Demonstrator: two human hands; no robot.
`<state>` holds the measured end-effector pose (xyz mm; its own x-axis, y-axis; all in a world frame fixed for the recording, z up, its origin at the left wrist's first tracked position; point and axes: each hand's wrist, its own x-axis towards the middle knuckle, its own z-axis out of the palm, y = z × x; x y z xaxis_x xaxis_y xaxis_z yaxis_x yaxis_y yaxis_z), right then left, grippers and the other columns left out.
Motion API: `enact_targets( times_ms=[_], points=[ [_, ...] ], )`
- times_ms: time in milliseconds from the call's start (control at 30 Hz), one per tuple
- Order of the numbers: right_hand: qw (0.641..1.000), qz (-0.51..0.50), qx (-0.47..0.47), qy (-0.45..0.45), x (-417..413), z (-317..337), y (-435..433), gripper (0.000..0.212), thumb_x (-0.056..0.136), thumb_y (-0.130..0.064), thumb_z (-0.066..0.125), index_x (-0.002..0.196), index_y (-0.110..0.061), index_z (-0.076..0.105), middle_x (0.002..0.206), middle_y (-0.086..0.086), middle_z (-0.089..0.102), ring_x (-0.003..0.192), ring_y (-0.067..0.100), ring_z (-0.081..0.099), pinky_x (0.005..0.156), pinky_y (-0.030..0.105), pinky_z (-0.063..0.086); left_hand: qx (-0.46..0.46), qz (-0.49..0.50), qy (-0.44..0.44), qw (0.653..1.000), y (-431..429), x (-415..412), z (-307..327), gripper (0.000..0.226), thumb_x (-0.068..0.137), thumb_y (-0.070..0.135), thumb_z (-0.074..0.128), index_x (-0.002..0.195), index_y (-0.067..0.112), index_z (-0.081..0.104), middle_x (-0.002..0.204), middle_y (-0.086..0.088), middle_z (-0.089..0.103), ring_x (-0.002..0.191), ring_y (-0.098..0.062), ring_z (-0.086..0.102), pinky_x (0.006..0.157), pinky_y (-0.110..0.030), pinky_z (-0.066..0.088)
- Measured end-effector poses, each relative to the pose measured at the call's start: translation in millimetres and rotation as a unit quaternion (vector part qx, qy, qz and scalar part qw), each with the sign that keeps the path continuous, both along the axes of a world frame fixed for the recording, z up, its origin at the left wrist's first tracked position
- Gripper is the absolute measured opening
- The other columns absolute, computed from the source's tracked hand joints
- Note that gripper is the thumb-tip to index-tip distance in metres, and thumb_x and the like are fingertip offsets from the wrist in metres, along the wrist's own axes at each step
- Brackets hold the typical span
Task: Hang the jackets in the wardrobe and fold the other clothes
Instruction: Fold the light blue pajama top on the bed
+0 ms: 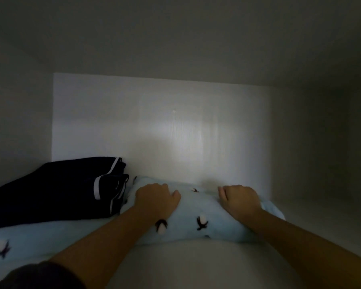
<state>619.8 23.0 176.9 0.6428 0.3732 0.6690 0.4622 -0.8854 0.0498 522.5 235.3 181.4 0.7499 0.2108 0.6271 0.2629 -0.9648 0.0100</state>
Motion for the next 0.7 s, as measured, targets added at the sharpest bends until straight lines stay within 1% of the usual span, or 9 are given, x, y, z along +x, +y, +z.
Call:
enact_targets(
  times_ms=[67,167,233,300,433,500,567,633,700],
  points=[
    [0.999,0.023,-0.022,-0.033,-18,-3,-11,0.042,0.099,-0.041,0.025,0.088,-0.024,0.062,0.097,0.001,0.069,0.089,0.022,0.062,0.076,0.031,0.036,-0.022,0.008,0.030,0.999,0,-4,4,0.050,0.097,0.052,0.026,0.102,0.014,0.059,0.104,-0.005,0.065,0.086,-0.017,0.055,0.078,-0.025,0.040],
    [0.998,0.051,-0.045,0.018,-37,-12,-33,0.040,0.100,-0.043,0.026,0.114,-0.027,0.060,0.120,-0.001,0.063,0.108,0.020,0.057,0.095,0.033,0.036,-0.044,0.026,0.057,0.997,-4,-13,6,0.057,0.095,0.056,0.024,0.118,0.014,0.055,0.116,-0.008,0.062,0.102,-0.024,0.057,0.088,-0.030,0.041],
    [0.993,0.069,-0.071,0.062,-47,-13,-45,0.044,0.101,-0.044,0.025,0.134,-0.027,0.047,0.138,-0.002,0.051,0.125,0.018,0.046,0.107,0.036,0.028,-0.063,0.038,0.073,0.995,-9,-21,6,0.062,0.095,0.059,0.023,0.132,0.015,0.046,0.127,-0.011,0.057,0.112,-0.027,0.054,0.098,-0.036,0.040],
    [0.989,0.060,-0.096,0.099,-56,-9,-58,0.048,0.101,-0.046,0.025,0.144,-0.028,0.036,0.149,-0.001,0.038,0.134,0.018,0.036,0.111,0.038,0.025,-0.069,0.044,0.090,0.993,-13,-32,4,0.067,0.094,0.062,0.021,0.141,0.017,0.034,0.136,-0.013,0.049,0.120,-0.030,0.049,0.103,-0.041,0.036],
    [0.975,-0.024,-0.113,0.191,-72,-11,-90,0.063,0.097,-0.052,0.033,0.151,-0.028,0.012,0.160,-0.001,0.010,0.144,0.027,0.016,0.114,0.049,0.019,-0.083,0.010,0.069,0.994,-10,-64,4,0.081,0.085,0.072,0.035,0.142,0.016,0.030,0.140,-0.011,0.044,0.124,-0.028,0.045,0.102,-0.033,0.035],
    [0.971,-0.040,-0.130,0.195,-77,-11,-95,0.073,0.094,-0.049,0.043,0.152,-0.029,0.003,0.160,0.000,0.000,0.146,0.030,0.007,0.114,0.054,0.013,-0.002,-0.013,0.120,0.993,-6,-77,5,0.102,0.073,0.082,0.036,0.150,0.018,0.012,0.152,-0.009,0.024,0.137,-0.029,0.027,0.111,-0.039,0.026],
    [0.975,-0.027,-0.151,0.163,-80,-11,-90,0.073,0.093,-0.034,0.048,0.151,-0.028,0.004,0.159,0.002,0.007,0.145,0.029,0.011,0.112,0.053,0.019,0.092,-0.044,0.178,0.979,-1,-84,2,0.109,0.069,0.079,0.045,0.151,0.027,-0.006,0.157,-0.005,0.005,0.142,-0.029,0.013,0.112,-0.044,0.020],
    [0.973,-0.027,-0.166,0.160,-77,-10,-82,0.068,0.094,-0.024,0.048,0.151,-0.027,0.010,0.156,0.005,0.020,0.141,0.028,0.025,0.110,0.045,0.030,0.139,-0.059,0.155,0.976,7,-88,-4,0.102,0.075,0.057,0.061,0.151,0.029,-0.002,0.151,-0.009,0.021,0.134,-0.027,0.030,0.104,-0.036,0.033],
    [0.965,-0.058,-0.135,0.217,-71,-6,-76,0.056,0.101,-0.029,0.039,0.151,-0.023,0.015,0.154,0.008,0.027,0.138,0.028,0.034,0.111,0.036,0.028,0.175,-0.098,0.087,0.976,13,-91,-7,0.099,0.067,0.044,0.074,0.149,0.024,0.022,0.128,-0.013,0.049,0.108,-0.029,0.055,0.082,-0.030,0.048]
  ],
)
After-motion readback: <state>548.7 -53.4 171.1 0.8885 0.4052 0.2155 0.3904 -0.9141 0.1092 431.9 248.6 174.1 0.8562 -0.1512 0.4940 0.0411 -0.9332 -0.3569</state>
